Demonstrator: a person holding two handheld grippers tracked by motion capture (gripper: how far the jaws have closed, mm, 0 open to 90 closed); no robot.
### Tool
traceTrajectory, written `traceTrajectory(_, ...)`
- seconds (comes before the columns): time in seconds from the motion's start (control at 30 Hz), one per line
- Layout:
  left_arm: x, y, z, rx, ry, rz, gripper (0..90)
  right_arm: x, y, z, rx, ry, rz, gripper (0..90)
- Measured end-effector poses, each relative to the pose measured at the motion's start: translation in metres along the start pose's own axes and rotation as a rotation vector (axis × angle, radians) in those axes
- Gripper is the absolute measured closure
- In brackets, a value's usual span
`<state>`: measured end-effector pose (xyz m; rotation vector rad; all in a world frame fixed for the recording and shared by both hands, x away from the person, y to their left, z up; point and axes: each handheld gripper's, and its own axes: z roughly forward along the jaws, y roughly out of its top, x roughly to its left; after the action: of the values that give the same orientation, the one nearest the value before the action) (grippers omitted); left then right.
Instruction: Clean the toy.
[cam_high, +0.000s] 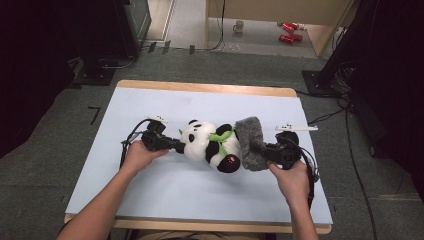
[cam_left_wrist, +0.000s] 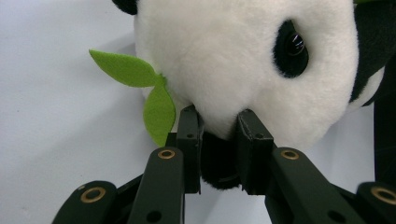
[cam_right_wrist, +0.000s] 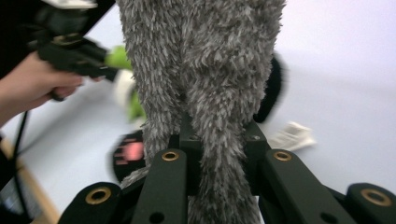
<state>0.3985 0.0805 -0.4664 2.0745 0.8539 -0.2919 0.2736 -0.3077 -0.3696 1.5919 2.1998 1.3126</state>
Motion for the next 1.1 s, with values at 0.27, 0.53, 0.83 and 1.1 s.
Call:
traceTrajectory(0.27, 0.0, 0.0, 0.0, 0.001, 0.004, 0.0, 74.3, 0.041, 0.001, 0.013, 0.057, 0.096, -0.086, 77.1)
traceTrajectory(0.53, -0.002, 0.0, 0.0, 0.02, 0.001, 0.012, 74.6, 0.049, -0.013, 0.037, 0.167, 0.077, -0.124, 76.6)
traceTrajectory(0.83, -0.001, 0.001, 0.002, 0.012, 0.01, 0.008, 75.1, 0.039, -0.031, 0.034, 0.122, 0.041, -0.128, 76.6)
traceTrajectory(1.1, -0.002, 0.001, 0.002, 0.009, 0.016, 0.004, 75.1, 0.025, -0.037, 0.037, 0.05, -0.01, -0.073, 77.0)
